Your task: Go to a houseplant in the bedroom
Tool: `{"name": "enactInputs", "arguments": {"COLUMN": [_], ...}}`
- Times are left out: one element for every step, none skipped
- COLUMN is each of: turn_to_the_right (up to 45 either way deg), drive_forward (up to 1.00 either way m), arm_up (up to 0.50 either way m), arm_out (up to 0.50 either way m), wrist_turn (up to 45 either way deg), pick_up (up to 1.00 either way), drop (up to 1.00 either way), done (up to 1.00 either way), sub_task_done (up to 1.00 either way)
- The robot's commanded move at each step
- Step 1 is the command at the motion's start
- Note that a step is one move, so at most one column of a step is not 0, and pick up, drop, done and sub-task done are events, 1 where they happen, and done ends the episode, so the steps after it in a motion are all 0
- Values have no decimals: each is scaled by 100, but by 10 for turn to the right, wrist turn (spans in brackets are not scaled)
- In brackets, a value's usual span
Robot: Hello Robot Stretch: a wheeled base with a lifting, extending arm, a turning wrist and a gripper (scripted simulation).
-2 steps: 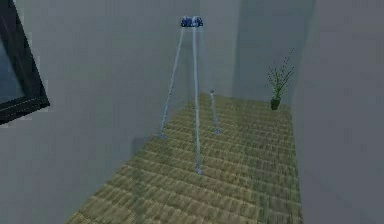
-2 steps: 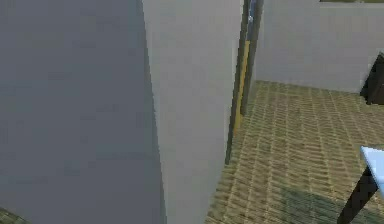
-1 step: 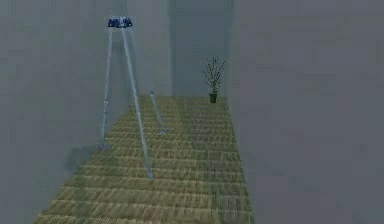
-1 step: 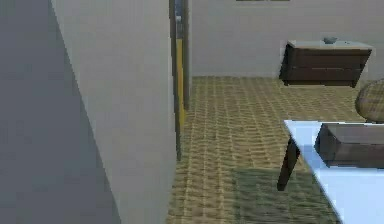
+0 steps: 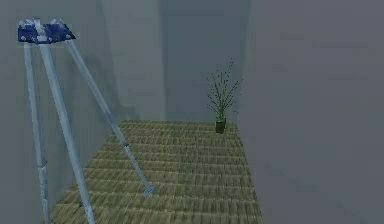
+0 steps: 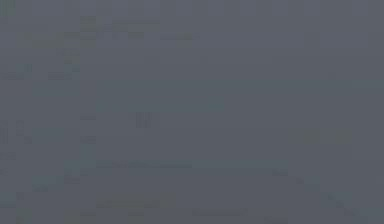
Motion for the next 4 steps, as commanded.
{"name": "enactInputs", "arguments": {"turn_to_the_right": [30,0,0,120], "drive_forward": [0,100,40,0], "arm_up": [0,0,0,0], "arm_out": [0,0,0,0], "wrist_turn": [0,0,0,0], "pick_up": [0,0,0,0], "drop": [0,0,0,0], "done": [0,0,0,0], "sub_task_done": [0,0,0,0]}}
